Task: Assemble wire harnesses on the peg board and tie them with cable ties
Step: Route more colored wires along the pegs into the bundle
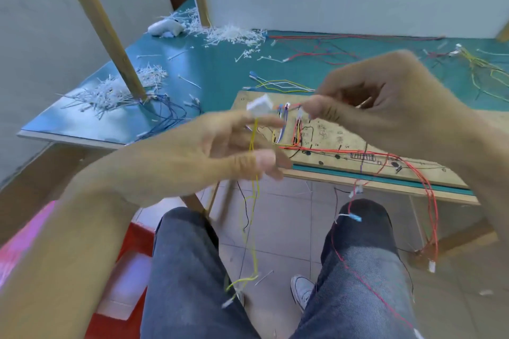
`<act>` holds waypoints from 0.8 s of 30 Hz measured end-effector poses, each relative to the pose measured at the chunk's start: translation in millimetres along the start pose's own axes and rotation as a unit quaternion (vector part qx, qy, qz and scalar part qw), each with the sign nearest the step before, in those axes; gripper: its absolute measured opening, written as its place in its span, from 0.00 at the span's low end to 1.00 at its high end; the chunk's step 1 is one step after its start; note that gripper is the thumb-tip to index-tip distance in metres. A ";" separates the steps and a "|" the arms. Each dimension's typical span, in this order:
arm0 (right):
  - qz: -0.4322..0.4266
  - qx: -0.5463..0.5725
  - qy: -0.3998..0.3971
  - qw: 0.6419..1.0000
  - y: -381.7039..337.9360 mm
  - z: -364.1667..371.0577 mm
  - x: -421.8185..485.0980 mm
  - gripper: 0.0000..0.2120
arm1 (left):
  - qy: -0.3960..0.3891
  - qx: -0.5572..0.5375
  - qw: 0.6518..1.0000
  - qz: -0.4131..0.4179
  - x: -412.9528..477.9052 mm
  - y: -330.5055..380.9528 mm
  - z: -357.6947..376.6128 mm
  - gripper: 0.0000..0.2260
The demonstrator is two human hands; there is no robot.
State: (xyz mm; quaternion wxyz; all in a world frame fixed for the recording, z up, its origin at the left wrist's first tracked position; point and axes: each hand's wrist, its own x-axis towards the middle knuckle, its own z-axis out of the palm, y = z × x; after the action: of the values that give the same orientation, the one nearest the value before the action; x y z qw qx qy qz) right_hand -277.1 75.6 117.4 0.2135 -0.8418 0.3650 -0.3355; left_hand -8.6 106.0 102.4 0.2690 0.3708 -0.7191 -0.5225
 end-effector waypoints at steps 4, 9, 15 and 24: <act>0.039 -0.020 -0.065 0.997 0.5 19.4 6.5 0.17 | 0.102 -0.018 0.995 0.013 3.7 -4.8 -4.3 0.12; 0.078 -0.005 -0.050 0.996 12.4 34.6 9.2 0.10 | 0.143 0.015 0.990 0.006 3.0 -28.1 -7.7 0.10; 0.121 0.039 -0.047 0.991 20.0 50.1 14.5 0.08 | 0.254 -0.029 0.967 0.012 8.0 -52.0 -15.0 0.04; 0.213 0.020 -0.102 0.972 40.8 62.8 30.9 0.06 | 0.381 0.083 0.919 -0.065 46.5 -94.1 -40.0 0.03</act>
State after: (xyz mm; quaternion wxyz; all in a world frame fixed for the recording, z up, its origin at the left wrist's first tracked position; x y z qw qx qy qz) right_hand -235.4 33.2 62.5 0.3326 -0.7702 0.5054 -0.2018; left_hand 19.1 29.3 25.2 0.4559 0.6089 -0.5773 -0.2967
